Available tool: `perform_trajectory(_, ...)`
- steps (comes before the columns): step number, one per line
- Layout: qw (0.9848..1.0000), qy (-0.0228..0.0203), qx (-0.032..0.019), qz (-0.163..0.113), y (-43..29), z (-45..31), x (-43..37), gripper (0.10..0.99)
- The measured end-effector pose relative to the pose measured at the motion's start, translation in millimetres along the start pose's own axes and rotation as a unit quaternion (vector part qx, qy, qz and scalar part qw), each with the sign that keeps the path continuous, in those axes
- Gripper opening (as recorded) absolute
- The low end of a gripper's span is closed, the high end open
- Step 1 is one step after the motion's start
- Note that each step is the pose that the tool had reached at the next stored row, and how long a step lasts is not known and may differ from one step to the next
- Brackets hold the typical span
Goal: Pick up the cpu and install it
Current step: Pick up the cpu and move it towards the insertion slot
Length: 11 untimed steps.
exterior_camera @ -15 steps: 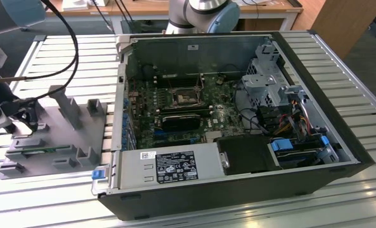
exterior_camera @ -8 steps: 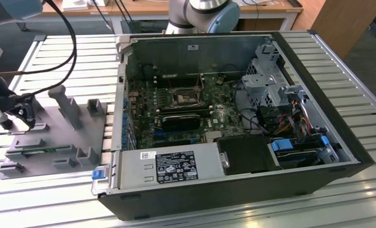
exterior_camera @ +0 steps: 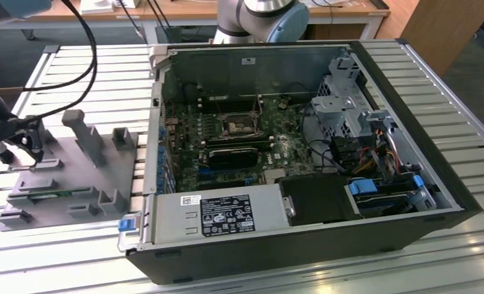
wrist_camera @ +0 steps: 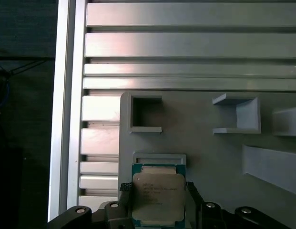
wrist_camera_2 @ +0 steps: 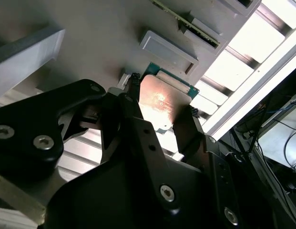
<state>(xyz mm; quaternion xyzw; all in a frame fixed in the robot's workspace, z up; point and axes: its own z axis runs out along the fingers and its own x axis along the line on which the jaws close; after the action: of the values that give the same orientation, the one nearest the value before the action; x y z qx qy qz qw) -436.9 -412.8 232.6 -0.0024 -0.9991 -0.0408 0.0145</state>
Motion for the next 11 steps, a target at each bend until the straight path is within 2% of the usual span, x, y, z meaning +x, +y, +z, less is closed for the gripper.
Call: perform_trajectory(11,1.0,0.0001,-0.0009,0.0,0.7,-6.5,0.3,0.529)
